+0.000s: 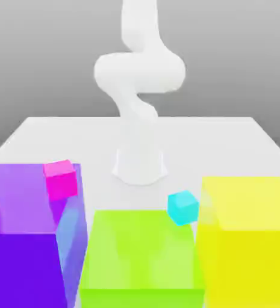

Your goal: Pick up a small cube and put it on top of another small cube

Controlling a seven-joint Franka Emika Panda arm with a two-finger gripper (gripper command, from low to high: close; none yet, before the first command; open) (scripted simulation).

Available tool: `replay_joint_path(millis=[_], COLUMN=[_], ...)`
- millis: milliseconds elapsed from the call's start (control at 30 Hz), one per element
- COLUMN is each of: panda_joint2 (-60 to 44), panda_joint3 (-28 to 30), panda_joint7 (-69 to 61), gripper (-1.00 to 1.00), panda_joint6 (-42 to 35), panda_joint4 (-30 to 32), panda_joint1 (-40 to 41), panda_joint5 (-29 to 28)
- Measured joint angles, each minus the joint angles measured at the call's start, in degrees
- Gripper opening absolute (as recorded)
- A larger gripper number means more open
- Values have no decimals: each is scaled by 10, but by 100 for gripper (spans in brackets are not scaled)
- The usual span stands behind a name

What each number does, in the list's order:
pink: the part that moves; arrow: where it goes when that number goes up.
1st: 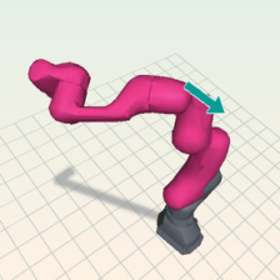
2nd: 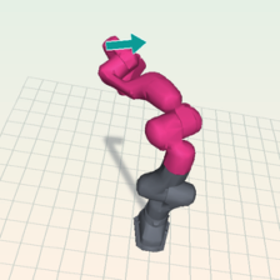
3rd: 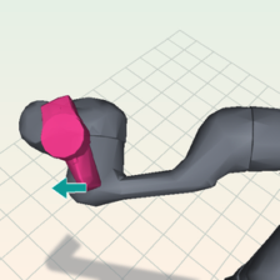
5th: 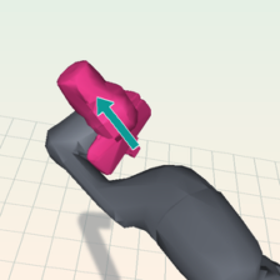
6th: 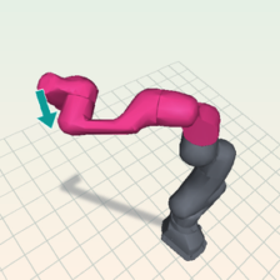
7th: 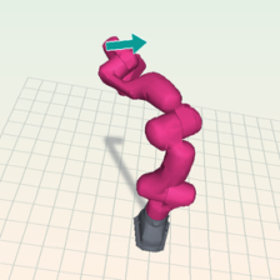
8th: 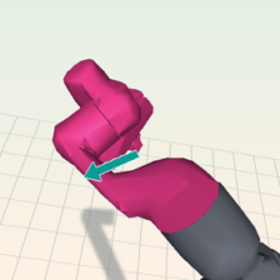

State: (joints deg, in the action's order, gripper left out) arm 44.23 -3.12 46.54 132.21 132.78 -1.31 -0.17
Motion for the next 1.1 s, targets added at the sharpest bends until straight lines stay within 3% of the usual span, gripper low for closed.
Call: replay_joint_path(millis=[500,733,1000,1100], panda_joint2=[-273,-345,-403,-419], panda_joint3=[-207,-236,-265,-274], panda_joint7=[174,294,466,539], gripper=[0,0,0,0], panda_joint6=[168,247,327,335], panda_joint4=[214,290,358,356], panda_joint1=[-129,-122,-100,-90], panda_joint5=[107,138,98,16])
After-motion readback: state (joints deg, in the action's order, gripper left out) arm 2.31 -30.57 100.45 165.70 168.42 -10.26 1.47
